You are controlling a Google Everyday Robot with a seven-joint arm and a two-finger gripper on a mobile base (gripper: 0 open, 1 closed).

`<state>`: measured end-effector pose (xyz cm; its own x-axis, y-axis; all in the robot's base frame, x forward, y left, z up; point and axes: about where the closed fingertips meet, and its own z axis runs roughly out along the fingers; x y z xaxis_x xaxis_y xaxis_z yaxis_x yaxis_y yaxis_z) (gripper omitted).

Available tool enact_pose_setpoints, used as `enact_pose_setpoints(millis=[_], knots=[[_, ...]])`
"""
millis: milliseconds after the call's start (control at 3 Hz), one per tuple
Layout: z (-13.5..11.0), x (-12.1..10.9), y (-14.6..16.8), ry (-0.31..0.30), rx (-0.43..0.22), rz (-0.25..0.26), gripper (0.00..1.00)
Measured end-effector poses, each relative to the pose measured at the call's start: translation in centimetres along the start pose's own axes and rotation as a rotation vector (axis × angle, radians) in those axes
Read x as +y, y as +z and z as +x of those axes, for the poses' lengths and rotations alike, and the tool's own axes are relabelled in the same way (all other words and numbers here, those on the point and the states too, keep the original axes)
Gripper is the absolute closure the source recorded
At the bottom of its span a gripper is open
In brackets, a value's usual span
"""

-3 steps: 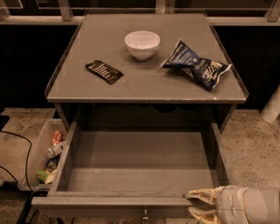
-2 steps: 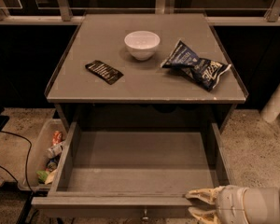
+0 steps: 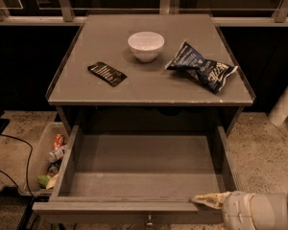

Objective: Open top drawer

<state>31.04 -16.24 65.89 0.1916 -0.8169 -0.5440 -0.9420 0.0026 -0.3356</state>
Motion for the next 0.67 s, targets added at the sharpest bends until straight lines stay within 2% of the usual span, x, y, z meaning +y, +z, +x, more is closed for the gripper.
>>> enact_pose_setpoints(millis=[333, 667], knots=[[0.0, 0.0, 0.0, 0.0, 0.0, 0.0, 0.0], [-0.01, 0.0, 0.0, 0.0, 0.0, 0.0, 0.0]])
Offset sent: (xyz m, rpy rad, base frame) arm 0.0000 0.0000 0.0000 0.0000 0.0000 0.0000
